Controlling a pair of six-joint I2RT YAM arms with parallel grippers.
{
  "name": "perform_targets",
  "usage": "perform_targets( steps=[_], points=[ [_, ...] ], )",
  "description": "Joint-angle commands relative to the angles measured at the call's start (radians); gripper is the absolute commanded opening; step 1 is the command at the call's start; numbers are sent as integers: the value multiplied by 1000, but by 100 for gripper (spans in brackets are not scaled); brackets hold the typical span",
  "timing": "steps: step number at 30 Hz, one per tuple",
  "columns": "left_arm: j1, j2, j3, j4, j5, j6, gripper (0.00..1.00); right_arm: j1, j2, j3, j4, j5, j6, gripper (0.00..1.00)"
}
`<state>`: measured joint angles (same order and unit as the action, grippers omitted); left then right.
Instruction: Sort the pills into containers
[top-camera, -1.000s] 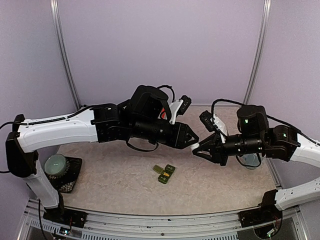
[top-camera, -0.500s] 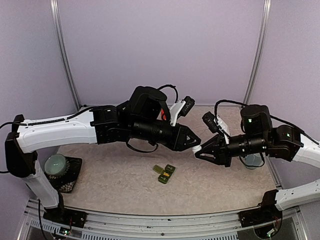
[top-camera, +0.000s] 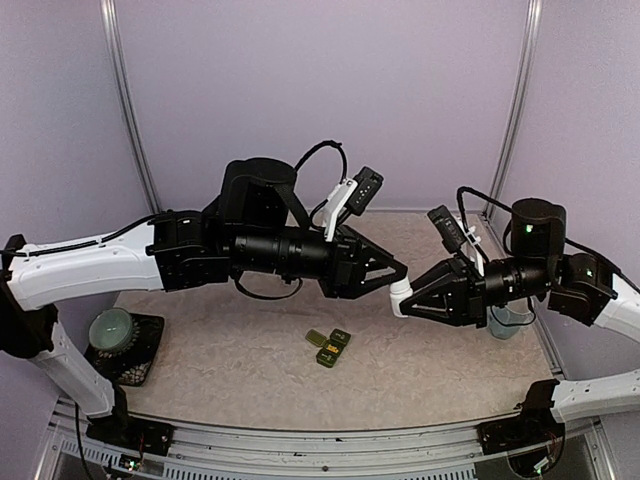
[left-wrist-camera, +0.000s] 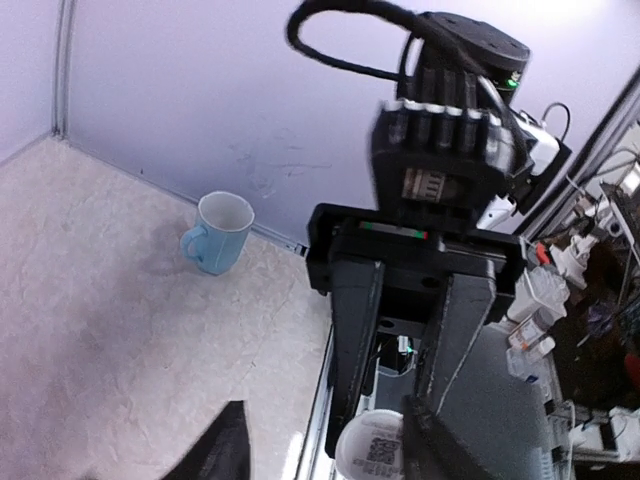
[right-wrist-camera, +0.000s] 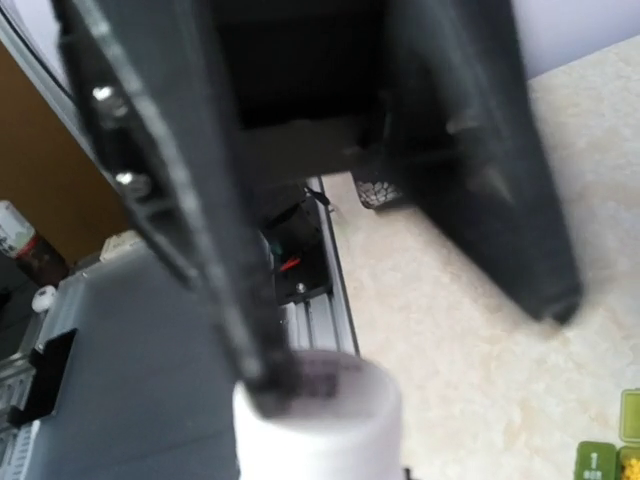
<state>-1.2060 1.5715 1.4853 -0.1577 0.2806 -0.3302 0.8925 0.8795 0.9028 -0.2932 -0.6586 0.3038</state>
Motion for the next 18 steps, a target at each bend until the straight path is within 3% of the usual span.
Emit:
perform_targets(
  steps=[1, 4, 18],
  points=[
    [27, 0, -20, -60, -37, -68, 62, -13, 4, 29, 12, 66, -31, 1],
    [44, 5, -27, -57, -29, -129, 71, -12, 13, 24, -6, 115, -45, 0],
    [27, 66, 45, -67, 0, -197, 68, -11, 32, 25, -68, 235, -84, 0]
  ],
)
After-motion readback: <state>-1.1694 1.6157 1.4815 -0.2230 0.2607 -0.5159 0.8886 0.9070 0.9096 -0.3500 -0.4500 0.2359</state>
